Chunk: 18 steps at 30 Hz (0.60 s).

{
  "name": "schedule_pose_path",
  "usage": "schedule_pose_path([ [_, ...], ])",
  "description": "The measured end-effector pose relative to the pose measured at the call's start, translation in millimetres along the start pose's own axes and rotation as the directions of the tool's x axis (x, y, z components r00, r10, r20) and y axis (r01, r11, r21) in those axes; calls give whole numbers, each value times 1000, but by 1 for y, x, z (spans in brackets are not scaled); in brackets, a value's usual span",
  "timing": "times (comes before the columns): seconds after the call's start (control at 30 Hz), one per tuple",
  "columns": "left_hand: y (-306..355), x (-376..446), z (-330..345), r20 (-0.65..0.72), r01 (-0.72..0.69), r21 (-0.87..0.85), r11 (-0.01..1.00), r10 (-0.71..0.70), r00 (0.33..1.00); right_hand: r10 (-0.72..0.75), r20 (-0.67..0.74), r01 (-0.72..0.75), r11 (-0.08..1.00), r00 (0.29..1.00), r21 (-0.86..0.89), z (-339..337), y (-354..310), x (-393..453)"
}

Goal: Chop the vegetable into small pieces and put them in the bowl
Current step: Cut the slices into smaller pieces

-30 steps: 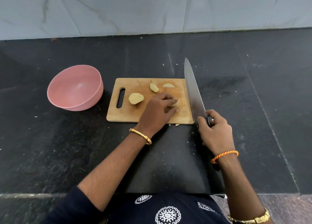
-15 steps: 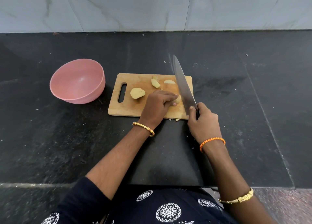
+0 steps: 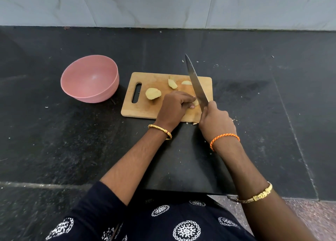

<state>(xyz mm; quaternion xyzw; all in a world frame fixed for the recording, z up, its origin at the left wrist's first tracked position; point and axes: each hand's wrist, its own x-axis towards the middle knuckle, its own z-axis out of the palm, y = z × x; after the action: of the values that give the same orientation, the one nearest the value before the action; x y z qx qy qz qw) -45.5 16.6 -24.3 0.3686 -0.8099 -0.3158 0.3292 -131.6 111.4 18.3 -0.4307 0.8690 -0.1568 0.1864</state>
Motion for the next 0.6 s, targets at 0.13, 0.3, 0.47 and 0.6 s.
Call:
schedule_pose_path([
  [0.13, 1, 0, 2, 0, -11, 19, 1000, 11, 1000, 7, 44, -4, 997, 999, -71, -2, -9, -3],
  [0.3, 1, -1, 1, -18, -18, 36, 999, 18, 1000, 54, 103, -44, 995, 993, -94, 1, -6, -13],
  [0.47, 0, -2, 3, -66, 48, -57, 997, -52, 997, 91, 140, -83, 995, 986, -60, -8, 11, -33],
  [0.6, -1, -4, 2, -76, 84, -92, 992, -91, 993, 99, 67, -102, 993, 993, 51, -17, 24, -46],
])
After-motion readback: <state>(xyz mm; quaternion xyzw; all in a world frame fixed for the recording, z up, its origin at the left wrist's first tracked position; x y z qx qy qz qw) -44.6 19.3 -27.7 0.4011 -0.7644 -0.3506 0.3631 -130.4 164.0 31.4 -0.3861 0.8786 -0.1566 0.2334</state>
